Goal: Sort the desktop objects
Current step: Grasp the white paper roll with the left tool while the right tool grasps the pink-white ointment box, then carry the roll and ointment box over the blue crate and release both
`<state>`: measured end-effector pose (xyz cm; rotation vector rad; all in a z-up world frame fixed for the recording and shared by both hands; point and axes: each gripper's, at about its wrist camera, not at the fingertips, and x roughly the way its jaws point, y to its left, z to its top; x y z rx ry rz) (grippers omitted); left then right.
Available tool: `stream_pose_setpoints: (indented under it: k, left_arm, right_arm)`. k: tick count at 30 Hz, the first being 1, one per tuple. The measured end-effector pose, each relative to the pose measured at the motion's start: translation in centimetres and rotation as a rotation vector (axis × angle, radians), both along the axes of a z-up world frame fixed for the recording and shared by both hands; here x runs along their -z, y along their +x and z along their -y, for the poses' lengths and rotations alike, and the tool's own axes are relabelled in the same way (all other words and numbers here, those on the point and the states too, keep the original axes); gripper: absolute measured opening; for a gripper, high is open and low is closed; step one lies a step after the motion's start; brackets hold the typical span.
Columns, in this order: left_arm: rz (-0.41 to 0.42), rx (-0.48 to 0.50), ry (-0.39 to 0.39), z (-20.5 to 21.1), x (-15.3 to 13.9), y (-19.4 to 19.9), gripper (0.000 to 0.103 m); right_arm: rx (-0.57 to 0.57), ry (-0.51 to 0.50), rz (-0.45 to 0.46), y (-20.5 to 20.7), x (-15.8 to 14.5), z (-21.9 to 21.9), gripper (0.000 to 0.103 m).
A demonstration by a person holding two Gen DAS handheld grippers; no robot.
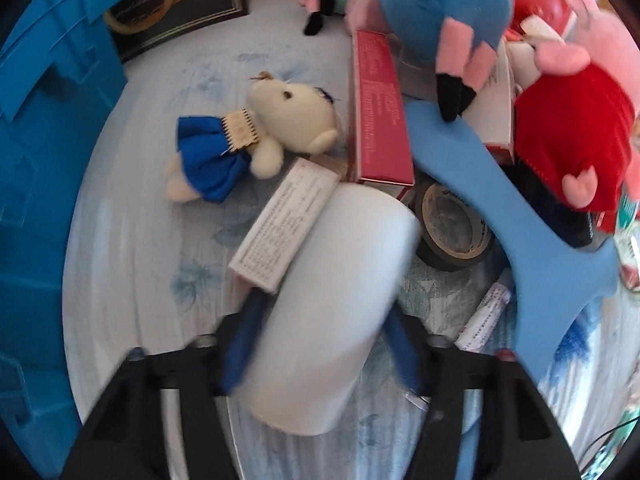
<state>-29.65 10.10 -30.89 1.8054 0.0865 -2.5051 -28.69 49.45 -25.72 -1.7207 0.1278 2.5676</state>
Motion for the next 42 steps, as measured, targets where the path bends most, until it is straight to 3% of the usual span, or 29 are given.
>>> stream_pose_setpoints:
  k: [4,7,10,16,27,28,29,31,37,40,42]
  left_arm:
    - [-0.002,-0.066,0.026,0.9,-0.8,2.0,0.052]
    - [0.008,-0.105,0.059,1.4,-0.8,3.7,0.051]
    - [0.004,-0.127,0.045,1.2,-1.0,4.8,0.051]
    - [-0.007,-0.15,0.006,0.4,-1.5,5.3,0.051]
    - [-0.011,-0.176,0.0,0.0,-2.5,5.5,0.051]
    - [-0.011,-0.181,-0.001,-0.1,-2.7,5.4,0.05]
    - [-0.009,-0.187,-0.001,-0.1,-2.8,5.4,0.05]
    - [-0.008,-0.197,-0.005,-0.1,-3.1,5.2,0.05]
    - [-0.078,-0.209,-0.011,-0.2,-6.3,5.0,0.045]
    - [-0.131,-0.215,-0.008,0.8,-8.1,5.7,0.045]
    - [-0.171,-0.215,-0.017,2.4,-7.9,5.7,0.045]
  right_arm:
    - [0.125,-0.069,0.012,0.4,0.8,-3.2,0.045]
    - [0.21,-0.06,0.029,1.3,1.3,-6.3,0.046]
    - [0.246,-0.002,0.031,2.1,1.3,-7.9,0.046]
    - [0.116,0.002,-0.068,2.5,-1.1,-6.1,0.045]
    - [0.11,-0.06,-0.076,-0.9,0.8,-6.2,0.043]
    - [0.109,-0.064,-0.071,-1.4,1.2,-6.2,0.041]
    - [0.105,-0.067,-0.067,-1.5,1.4,-6.2,0.033]
    - [0.094,-0.067,-0.071,-1.9,1.9,-6.1,0.029]
    - [0.097,-0.089,-0.122,-1.1,0.6,-6.4,0.029]
    - [0.095,-0.094,-0.167,-0.2,-1.3,-6.4,0.029]
    - [0.084,-0.09,-0.202,0.6,-2.9,-6.0,0.029]
